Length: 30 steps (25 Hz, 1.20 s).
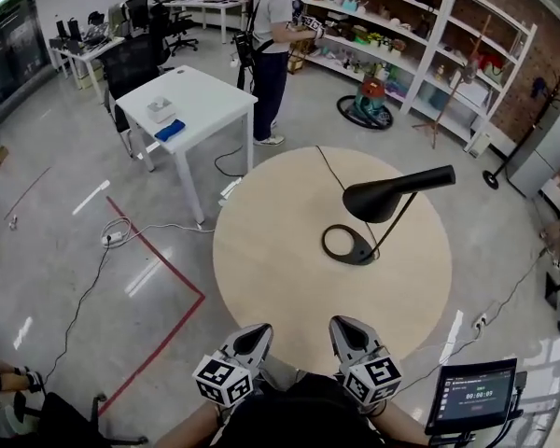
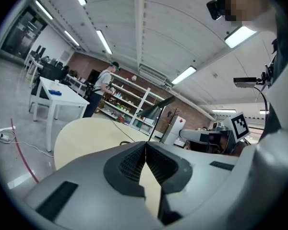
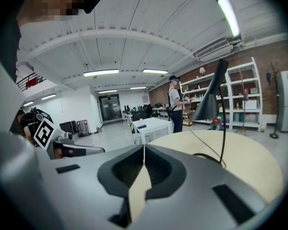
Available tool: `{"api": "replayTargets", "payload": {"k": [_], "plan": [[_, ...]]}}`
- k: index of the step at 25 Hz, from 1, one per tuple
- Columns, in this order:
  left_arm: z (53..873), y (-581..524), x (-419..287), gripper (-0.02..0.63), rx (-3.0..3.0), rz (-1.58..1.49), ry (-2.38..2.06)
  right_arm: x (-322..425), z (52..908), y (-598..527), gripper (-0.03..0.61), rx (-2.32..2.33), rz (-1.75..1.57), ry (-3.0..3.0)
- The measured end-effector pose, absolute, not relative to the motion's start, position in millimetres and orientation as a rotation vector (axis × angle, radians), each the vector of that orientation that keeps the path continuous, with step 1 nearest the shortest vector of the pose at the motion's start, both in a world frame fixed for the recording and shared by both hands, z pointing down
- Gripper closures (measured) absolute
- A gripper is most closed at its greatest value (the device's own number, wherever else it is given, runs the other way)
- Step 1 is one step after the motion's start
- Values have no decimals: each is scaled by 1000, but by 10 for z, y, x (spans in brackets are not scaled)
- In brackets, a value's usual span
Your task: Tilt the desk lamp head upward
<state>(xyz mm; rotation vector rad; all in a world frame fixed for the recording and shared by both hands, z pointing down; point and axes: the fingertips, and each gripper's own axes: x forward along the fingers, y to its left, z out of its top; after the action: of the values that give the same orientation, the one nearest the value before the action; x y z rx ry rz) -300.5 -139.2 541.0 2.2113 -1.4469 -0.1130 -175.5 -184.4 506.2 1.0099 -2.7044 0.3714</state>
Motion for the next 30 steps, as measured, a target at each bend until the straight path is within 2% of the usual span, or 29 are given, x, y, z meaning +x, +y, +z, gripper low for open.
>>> {"api": "replayTargets", "payload": {"k": [12,25,26,27,30], "plan": [[5054,-2069,-2796,611,2305,-101,-1414,-1439,4855,-2375,569,1170,353,-2732],[4515,-3313,-2431,609,2380,-278,-1297,-545,3677,-3511,569,1588,51,-2800],[4510,-3413,-2402,602,2375,-301,-1266,-480,3602,-3590,569,1639,41,-2796],[4512,-3507,-2383,563,2367,-323,-1239,-426,3532,-3655,569,1681,29,-2793],[4568,-3766,-2393,505,2321,-382,-1189,-330,3341,-3781,569,1753,-71,-2765]]}}
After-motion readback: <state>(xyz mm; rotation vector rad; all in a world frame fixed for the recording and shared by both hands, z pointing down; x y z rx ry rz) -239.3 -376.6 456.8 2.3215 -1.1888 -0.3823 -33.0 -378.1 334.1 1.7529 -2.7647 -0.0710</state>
